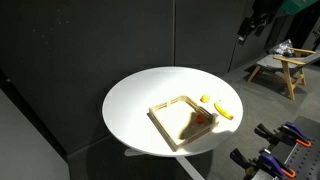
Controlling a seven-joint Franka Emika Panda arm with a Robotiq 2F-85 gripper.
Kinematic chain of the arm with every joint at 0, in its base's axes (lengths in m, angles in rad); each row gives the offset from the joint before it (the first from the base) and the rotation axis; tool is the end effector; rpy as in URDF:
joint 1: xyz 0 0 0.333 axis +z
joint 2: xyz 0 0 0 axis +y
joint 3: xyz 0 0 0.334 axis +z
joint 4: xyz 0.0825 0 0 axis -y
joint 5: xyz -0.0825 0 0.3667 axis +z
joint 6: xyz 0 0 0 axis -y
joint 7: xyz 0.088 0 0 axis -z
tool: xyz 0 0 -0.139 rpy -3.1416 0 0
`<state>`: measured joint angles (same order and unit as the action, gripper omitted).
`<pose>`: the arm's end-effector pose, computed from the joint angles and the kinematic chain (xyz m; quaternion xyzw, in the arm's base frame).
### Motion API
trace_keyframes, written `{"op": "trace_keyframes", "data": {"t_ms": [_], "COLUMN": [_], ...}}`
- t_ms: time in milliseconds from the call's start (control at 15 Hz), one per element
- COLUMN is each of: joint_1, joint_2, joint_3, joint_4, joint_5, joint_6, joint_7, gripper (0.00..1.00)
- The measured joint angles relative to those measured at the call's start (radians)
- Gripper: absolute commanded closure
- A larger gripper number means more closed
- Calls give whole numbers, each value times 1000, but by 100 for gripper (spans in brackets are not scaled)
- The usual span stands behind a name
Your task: Put the lemon plush toy on the tray
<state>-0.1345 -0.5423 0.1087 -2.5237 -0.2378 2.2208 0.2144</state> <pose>0.3864 -0.0214 0.4778 0.9828 -0.0624 0.1263 0.1194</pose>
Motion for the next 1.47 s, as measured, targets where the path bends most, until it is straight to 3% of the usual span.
{"op": "trace_keyframes", "data": {"t_ms": [933, 1467], "joint_1": [4, 4], "joint_2": [3, 53], "joint_3": [-3, -51], "joint_4": [0, 72], "joint_5": [0, 8], "joint_6": [-5, -159], "joint_7": [0, -1], "gripper": [0, 0]}}
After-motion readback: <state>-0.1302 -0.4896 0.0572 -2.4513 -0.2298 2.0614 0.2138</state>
